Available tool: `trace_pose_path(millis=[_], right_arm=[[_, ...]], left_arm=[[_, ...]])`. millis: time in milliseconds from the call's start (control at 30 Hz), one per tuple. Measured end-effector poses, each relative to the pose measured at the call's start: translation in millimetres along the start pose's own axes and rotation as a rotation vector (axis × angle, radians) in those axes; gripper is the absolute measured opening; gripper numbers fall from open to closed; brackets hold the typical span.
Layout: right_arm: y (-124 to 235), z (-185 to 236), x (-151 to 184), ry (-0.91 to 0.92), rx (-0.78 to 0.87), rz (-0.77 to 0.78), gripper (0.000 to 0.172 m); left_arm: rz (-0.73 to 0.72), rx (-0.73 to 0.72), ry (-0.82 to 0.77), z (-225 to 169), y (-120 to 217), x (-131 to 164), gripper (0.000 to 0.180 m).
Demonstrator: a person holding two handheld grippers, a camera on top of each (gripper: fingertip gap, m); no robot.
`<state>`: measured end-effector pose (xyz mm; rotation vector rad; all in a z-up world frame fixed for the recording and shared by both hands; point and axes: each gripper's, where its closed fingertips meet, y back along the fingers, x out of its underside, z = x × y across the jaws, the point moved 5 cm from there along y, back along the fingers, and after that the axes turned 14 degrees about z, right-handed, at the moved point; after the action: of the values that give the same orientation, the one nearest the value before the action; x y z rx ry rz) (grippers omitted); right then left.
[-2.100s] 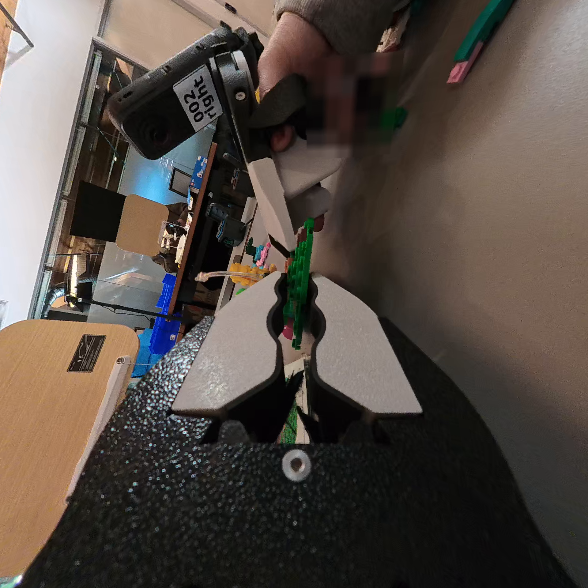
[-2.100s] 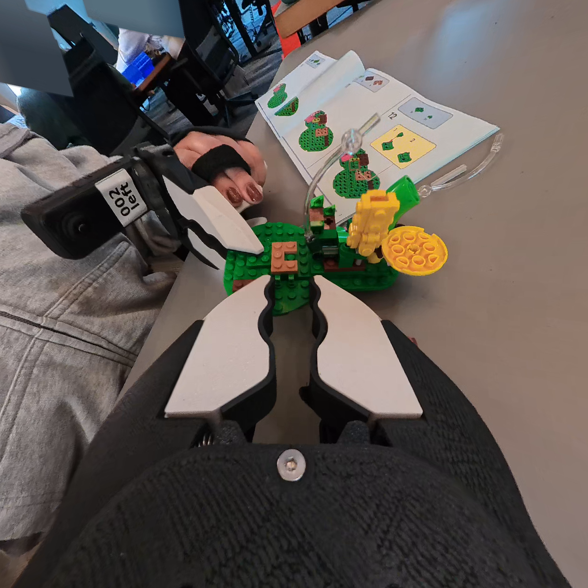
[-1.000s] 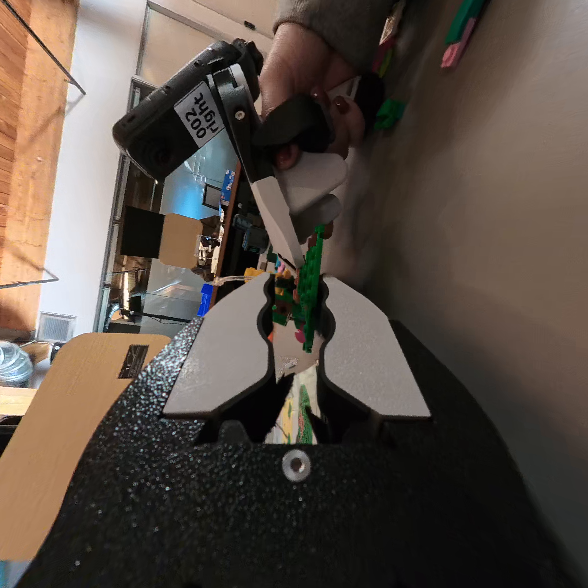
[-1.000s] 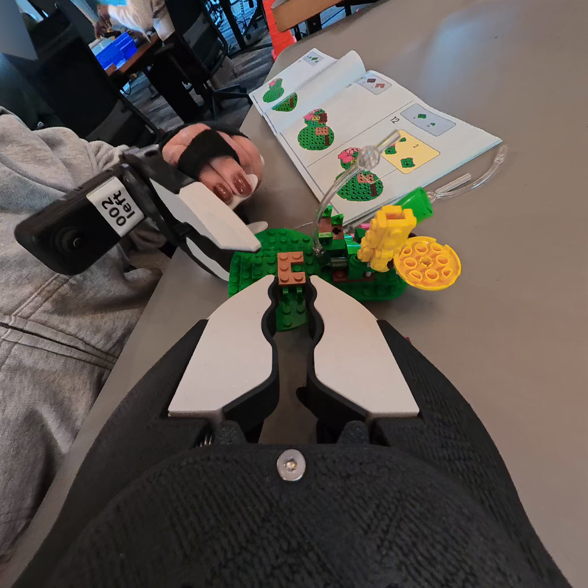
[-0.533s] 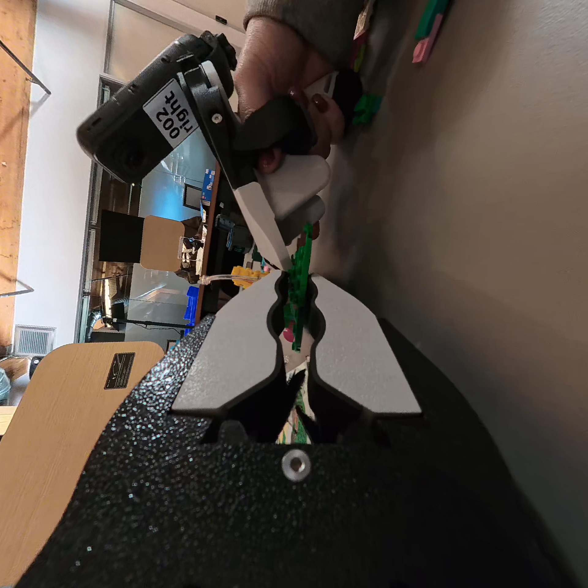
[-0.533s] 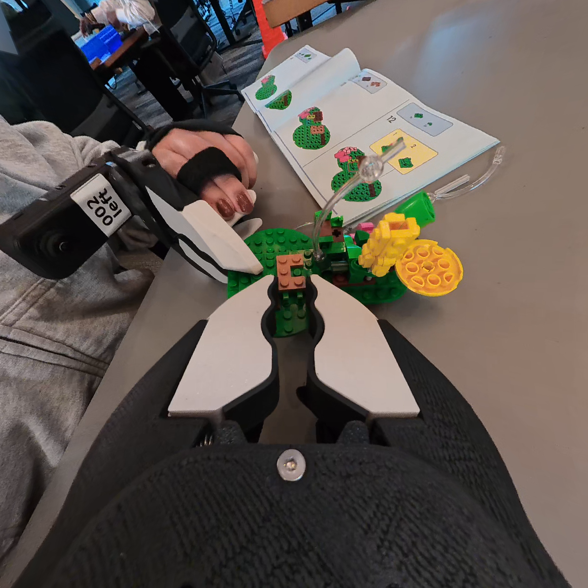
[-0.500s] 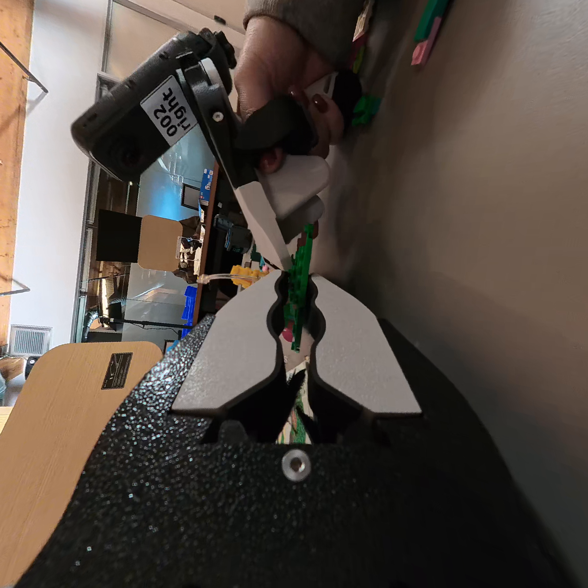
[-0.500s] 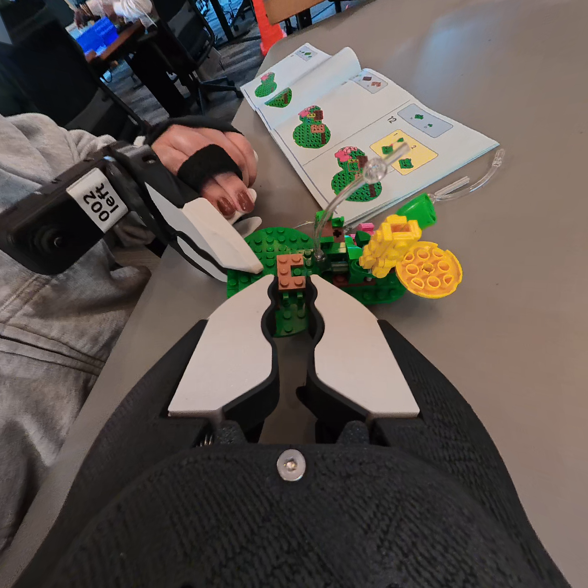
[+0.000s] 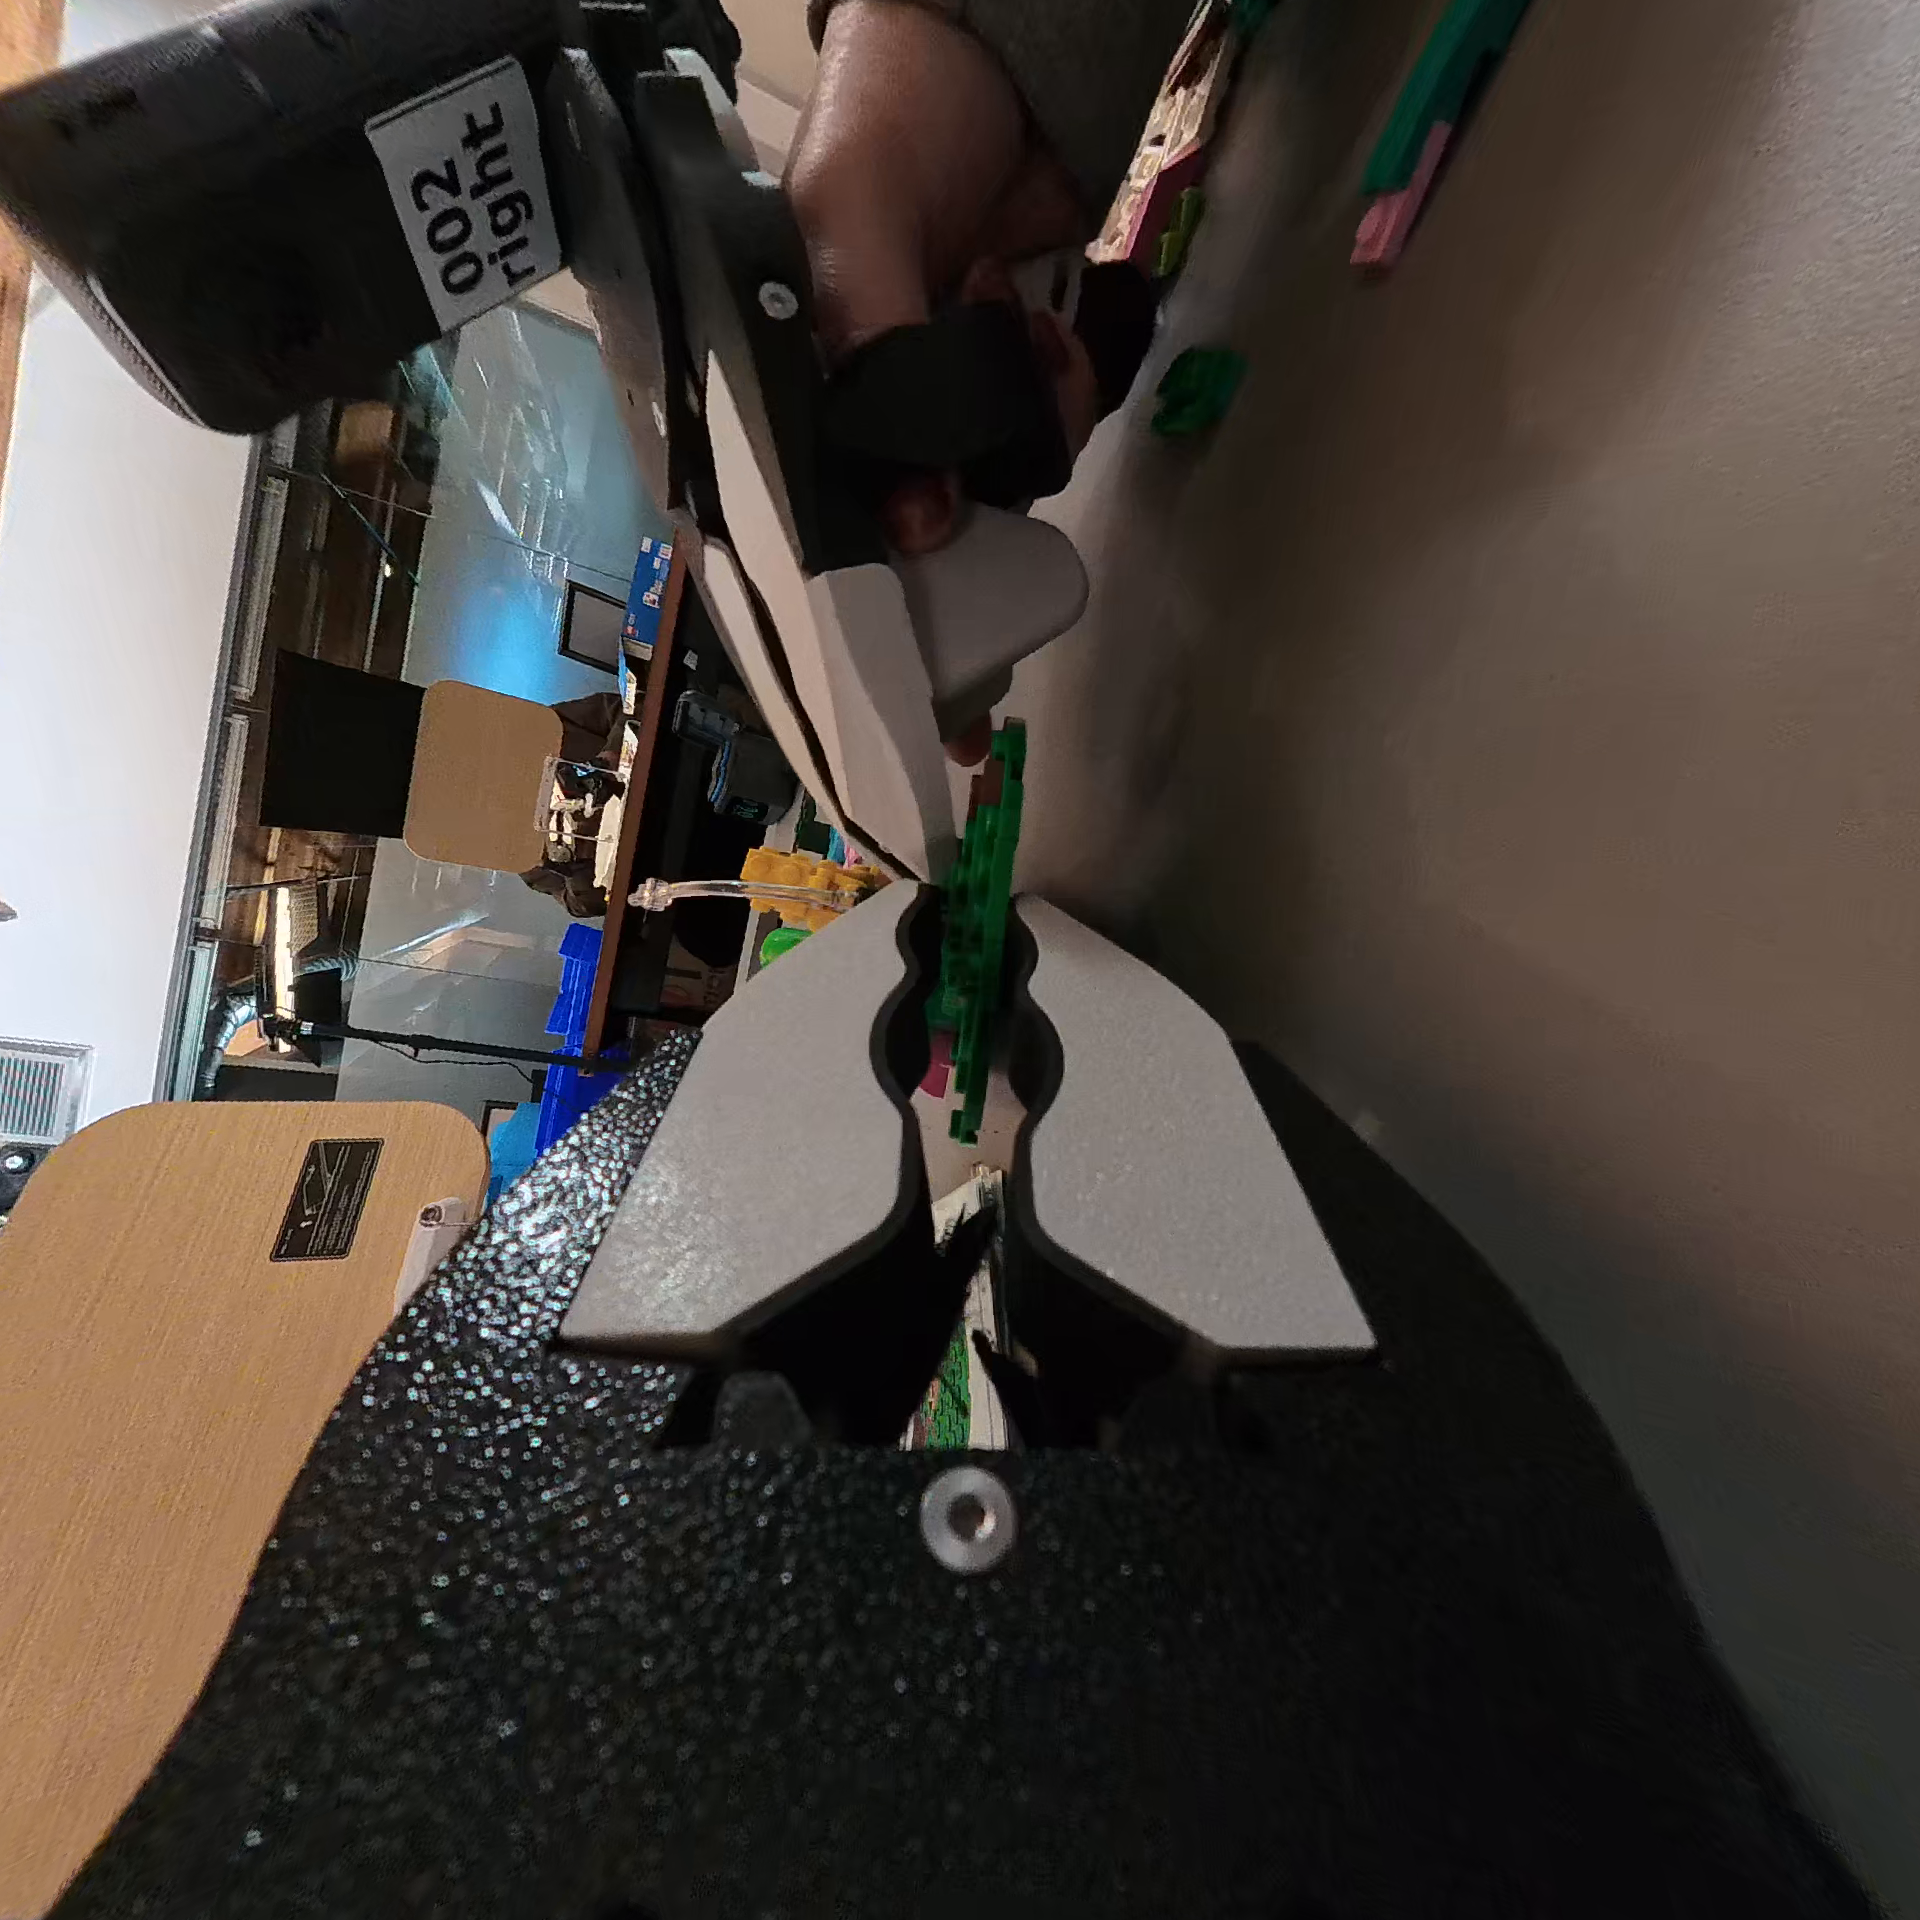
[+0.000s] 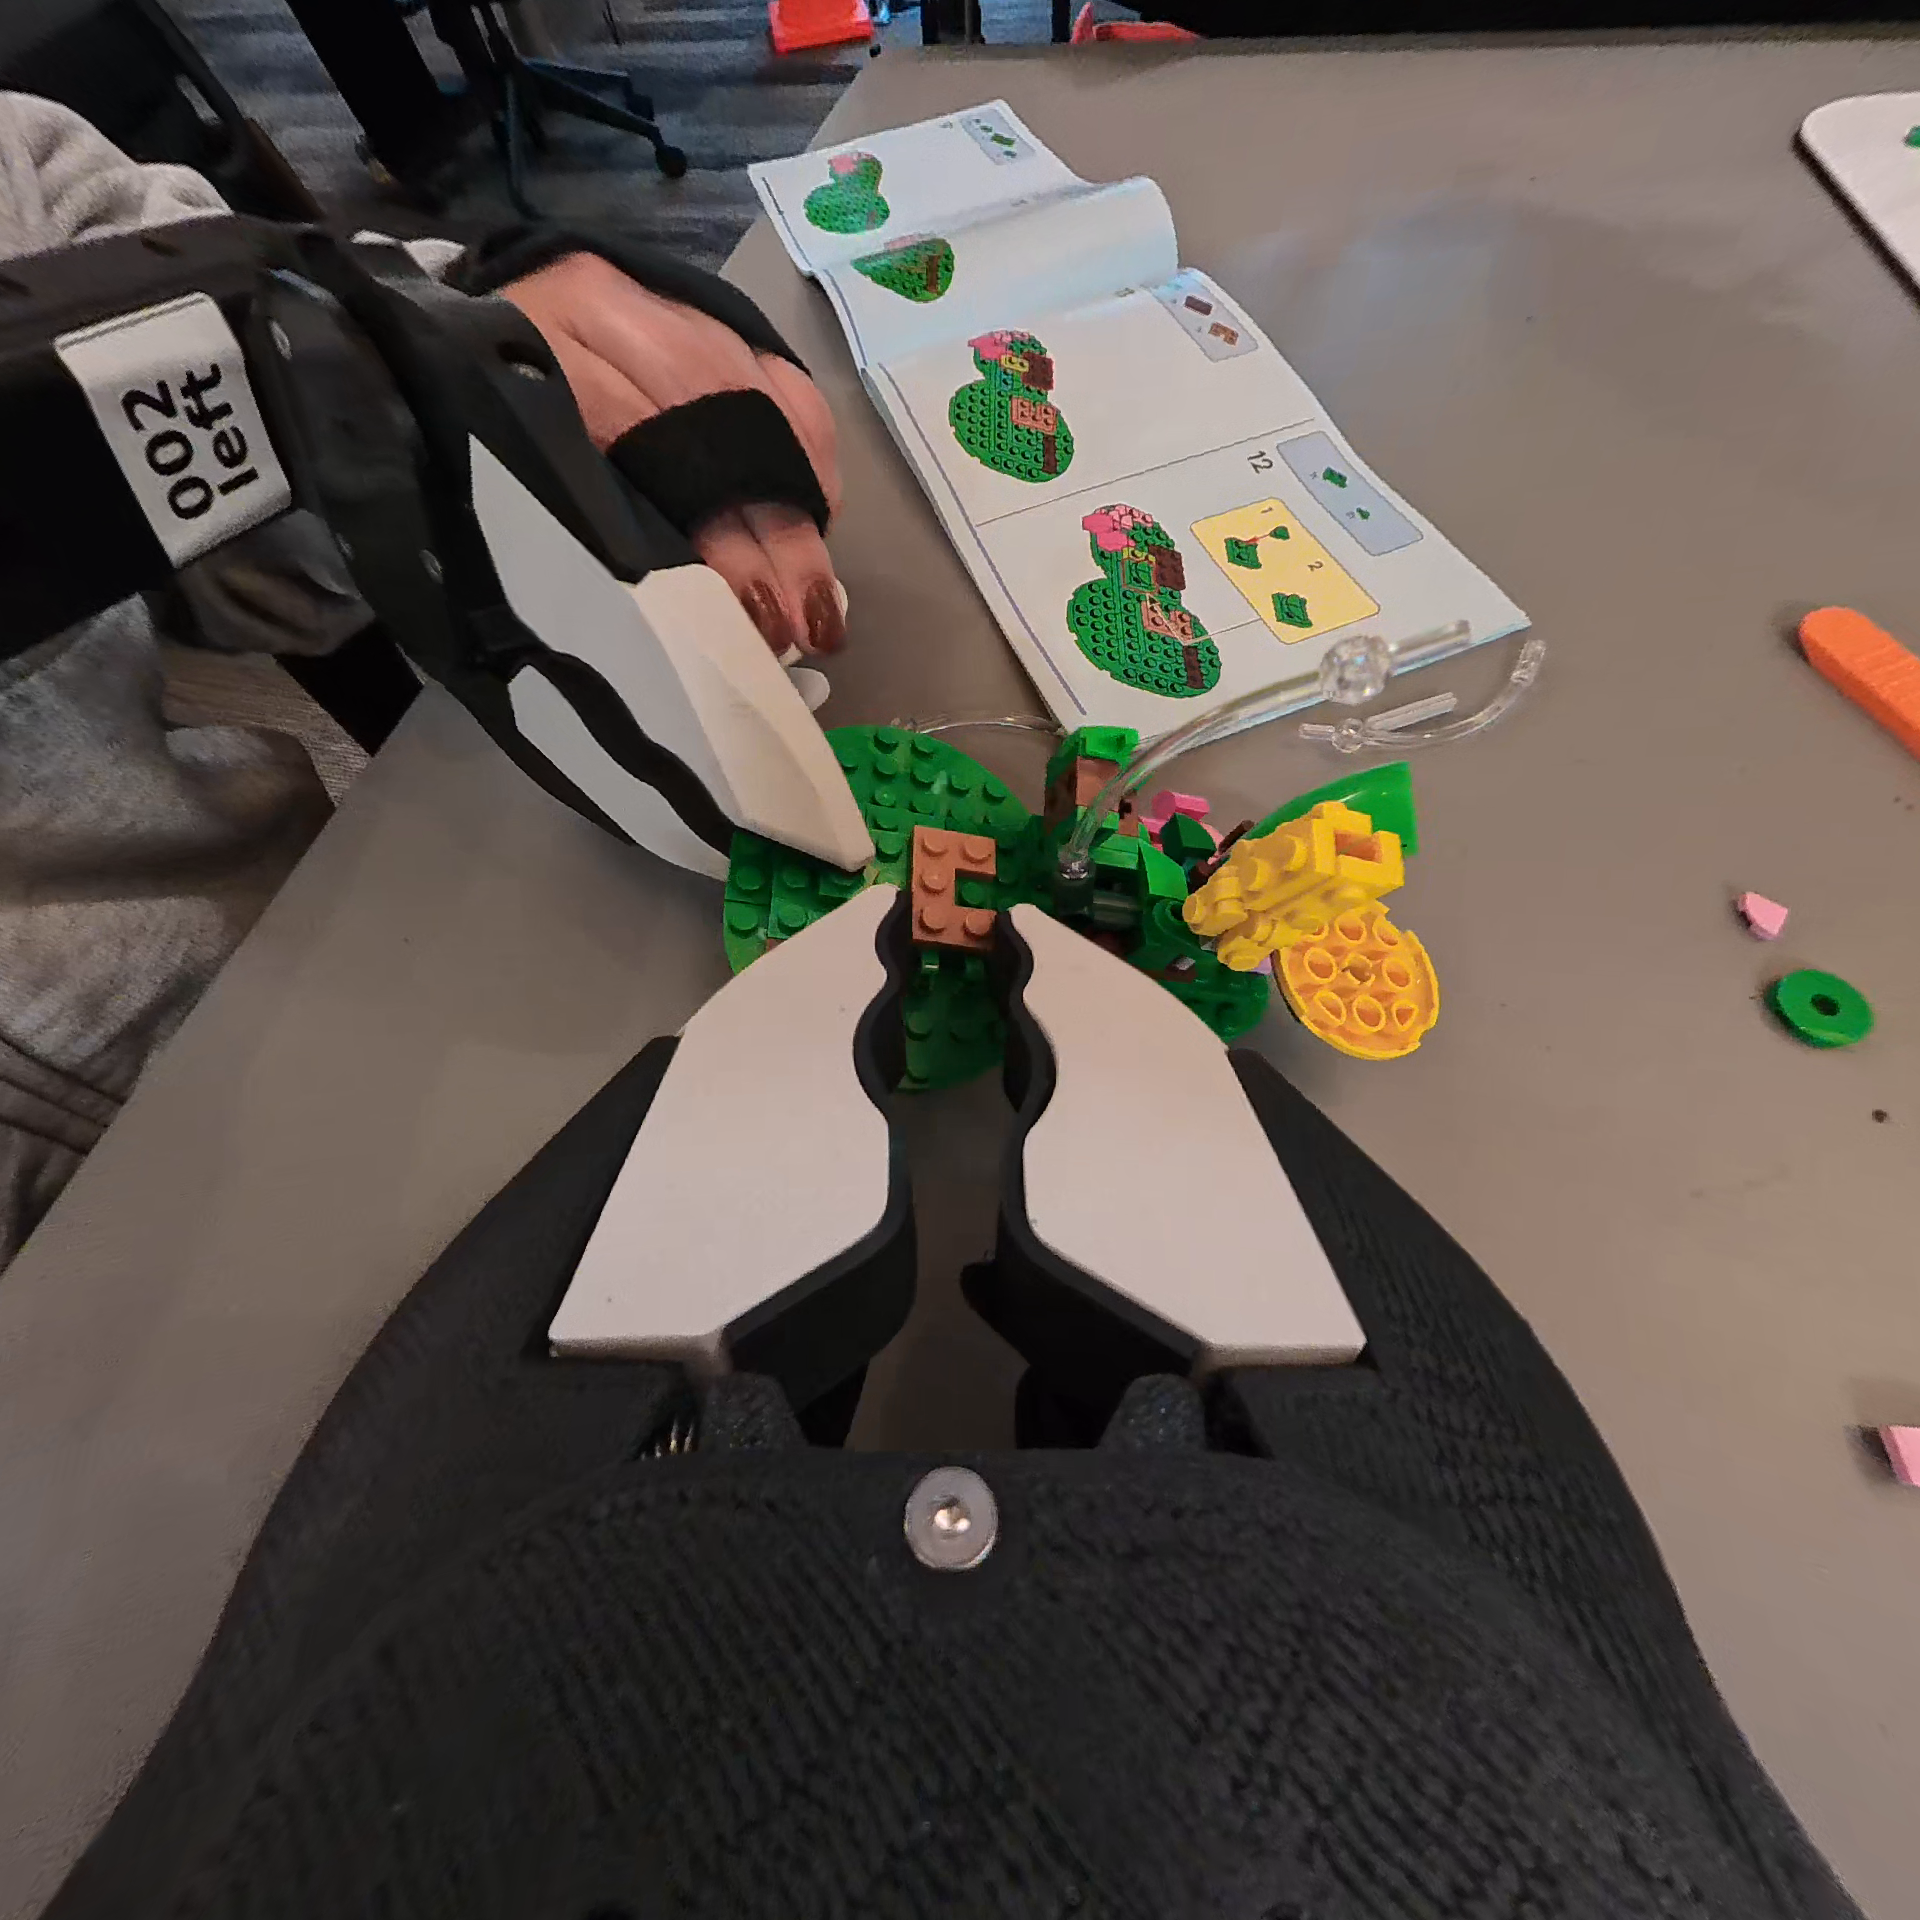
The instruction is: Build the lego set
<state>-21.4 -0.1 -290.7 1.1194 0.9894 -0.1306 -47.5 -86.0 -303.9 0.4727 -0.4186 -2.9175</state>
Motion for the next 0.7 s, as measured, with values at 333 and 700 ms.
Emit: trace_pose_path(millis=[333,700], right_arm=[[2,4,-5,0.028,0.039,-0.027,0.004],[1,-3,6,-0.189,-0.184,0.013,0.022]], left_arm=[[-0.006,-0.004,0.029,3,0,0,0.01],[-0.01,-0.022,-0.045,-2,0,-2,0.01]])
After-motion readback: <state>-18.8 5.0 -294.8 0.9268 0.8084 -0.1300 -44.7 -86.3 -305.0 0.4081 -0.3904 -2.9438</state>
